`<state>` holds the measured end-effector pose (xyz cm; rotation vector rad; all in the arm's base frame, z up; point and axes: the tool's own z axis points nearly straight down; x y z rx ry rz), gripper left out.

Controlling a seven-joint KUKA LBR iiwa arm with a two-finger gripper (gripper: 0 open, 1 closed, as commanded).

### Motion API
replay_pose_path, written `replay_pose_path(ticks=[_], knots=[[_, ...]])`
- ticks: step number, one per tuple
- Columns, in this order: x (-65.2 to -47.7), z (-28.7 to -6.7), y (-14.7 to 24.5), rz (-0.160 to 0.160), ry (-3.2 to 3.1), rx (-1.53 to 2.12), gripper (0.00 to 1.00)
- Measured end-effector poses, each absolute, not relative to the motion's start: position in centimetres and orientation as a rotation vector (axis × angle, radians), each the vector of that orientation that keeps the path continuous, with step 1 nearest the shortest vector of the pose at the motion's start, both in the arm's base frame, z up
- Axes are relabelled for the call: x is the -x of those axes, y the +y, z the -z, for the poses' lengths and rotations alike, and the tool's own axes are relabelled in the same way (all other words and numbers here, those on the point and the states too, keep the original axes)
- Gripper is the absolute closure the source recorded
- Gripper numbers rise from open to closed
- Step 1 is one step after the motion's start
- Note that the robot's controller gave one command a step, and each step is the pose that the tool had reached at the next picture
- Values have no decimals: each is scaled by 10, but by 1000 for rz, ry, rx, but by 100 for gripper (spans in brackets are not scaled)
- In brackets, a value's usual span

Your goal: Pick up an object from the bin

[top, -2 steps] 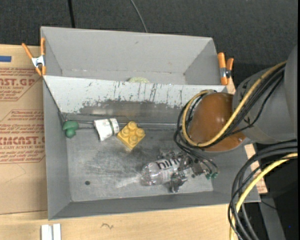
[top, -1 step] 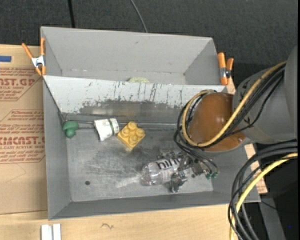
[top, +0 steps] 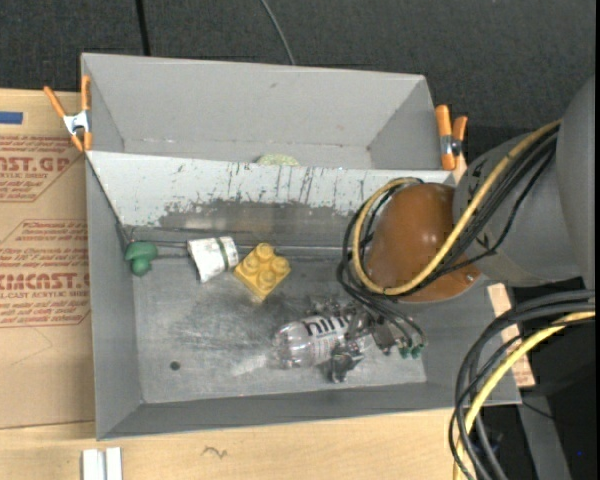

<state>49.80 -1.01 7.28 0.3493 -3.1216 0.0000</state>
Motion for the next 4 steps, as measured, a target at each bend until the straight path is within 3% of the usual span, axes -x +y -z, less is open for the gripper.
replay_pose_path(ticks=[4], knots=[[-498,-73,-10,-1,-3121,-349,100]])
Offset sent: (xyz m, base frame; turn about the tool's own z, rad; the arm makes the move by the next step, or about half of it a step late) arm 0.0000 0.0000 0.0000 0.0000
